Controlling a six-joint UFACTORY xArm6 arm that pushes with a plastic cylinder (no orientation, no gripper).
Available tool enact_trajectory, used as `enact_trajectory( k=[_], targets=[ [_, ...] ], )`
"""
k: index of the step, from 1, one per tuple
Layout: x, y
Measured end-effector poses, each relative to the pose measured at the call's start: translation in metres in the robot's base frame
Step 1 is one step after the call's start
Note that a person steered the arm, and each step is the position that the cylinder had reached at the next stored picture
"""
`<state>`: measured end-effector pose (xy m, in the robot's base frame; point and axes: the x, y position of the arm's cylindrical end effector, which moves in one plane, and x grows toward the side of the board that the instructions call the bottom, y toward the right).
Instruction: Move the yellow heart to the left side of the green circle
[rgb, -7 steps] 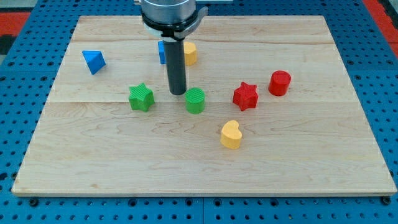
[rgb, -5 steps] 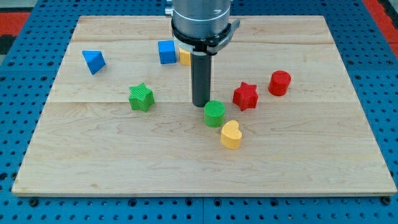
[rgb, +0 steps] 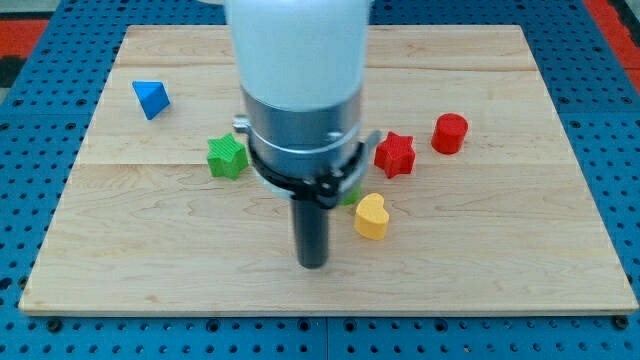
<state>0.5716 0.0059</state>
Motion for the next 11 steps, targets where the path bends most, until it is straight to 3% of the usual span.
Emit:
enact_trajectory(
  k=[1,3,4,5,7,8,10,11],
  targets=[
    [0.002,0.086],
    [-0.062,0.104],
    [-0.063,0.071],
    [-0.031,0.038],
    [-0.032,-0.01],
    [-0.049,-0.01],
    [-0.019,-0.019],
    [-0.055,-0.035]
  ],
)
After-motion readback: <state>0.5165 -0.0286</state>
